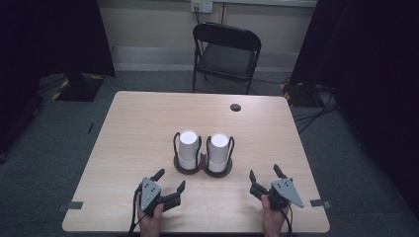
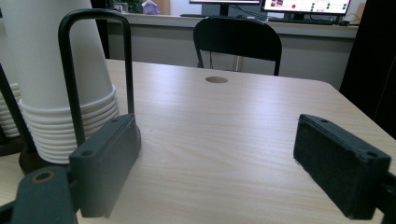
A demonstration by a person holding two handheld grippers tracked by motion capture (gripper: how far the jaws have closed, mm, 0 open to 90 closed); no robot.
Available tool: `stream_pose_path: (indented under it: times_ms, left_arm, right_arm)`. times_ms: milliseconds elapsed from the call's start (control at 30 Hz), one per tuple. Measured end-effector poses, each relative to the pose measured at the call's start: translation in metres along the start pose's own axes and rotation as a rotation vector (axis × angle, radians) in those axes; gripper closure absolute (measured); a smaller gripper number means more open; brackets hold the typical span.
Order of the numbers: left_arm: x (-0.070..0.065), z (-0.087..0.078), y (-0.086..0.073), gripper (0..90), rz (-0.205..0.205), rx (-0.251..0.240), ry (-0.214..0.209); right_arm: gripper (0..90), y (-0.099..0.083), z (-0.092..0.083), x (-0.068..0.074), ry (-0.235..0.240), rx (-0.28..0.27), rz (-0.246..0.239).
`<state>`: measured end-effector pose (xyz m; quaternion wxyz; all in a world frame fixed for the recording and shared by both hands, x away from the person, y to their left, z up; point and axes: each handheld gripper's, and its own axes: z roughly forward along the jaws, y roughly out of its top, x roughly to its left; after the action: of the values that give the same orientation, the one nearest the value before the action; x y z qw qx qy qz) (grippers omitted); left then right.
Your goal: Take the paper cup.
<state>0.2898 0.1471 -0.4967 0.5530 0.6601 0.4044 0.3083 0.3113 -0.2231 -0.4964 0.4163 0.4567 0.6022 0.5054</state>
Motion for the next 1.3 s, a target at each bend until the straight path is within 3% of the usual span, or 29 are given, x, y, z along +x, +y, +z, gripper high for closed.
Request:
stream_pose_path:
  times_ms: [167, 267, 400, 467, 533, 567, 633, 833, 967, 1067, 1300]
  left_arm:
    - [0.002, 0.004, 0.002, 17.6, -0.010, 0.049, -0.017]
    - [0.004, 0.004, 0.002, 17.7, -0.032, 0.050, -0.024]
    - [0.005, 0.001, 0.005, 17.9, -0.027, 0.053, -0.034]
    - [0.007, 0.000, 0.005, 17.8, -0.048, 0.038, -0.065]
    - [0.008, -0.001, 0.006, 18.0, -0.041, 0.040, -0.054]
    - [0.009, 0.000, 0.007, 18.9, -0.056, 0.040, -0.040]
    - [0.010, 0.002, 0.008, 20.9, -0.096, 0.012, -0.050]
    - [0.003, 0.006, 0.013, 22.3, -0.046, 0.030, -0.076]
    - [0.001, 0.006, 0.018, 21.4, -0.063, 0.016, -0.112]
    - [-0.002, 0.008, 0.024, 23.1, -0.052, 0.017, -0.137]
    - [-0.007, 0.009, 0.030, 23.2, -0.035, 0.014, -0.144]
  right_arm:
    - [13.4, 0.000, -0.002, -0.001, 0.026, 0.001, 0.023]
    - [13.4, 0.000, -0.003, 0.000, 0.027, 0.006, 0.018]
    - [13.5, 0.000, -0.004, 0.002, 0.025, 0.012, -0.002]
    - [13.5, 0.000, -0.003, 0.003, 0.020, 0.022, -0.005]
    - [13.5, 0.000, -0.003, 0.004, 0.025, 0.031, -0.003]
    - [13.5, 0.001, -0.003, 0.004, 0.030, 0.033, -0.005]
    - [13.7, 0.001, -0.003, 0.004, 0.040, 0.043, -0.007]
    - [14.0, 0.001, -0.003, 0.005, 0.065, 0.063, -0.015]
    - [14.0, 0.001, -0.003, 0.003, 0.070, 0.060, 0.002]
    - [14.0, 0.001, -0.003, 0.004, 0.065, 0.060, -0.003]
    - [14.0, 0.001, -0.002, 0.004, 0.063, 0.065, -0.005]
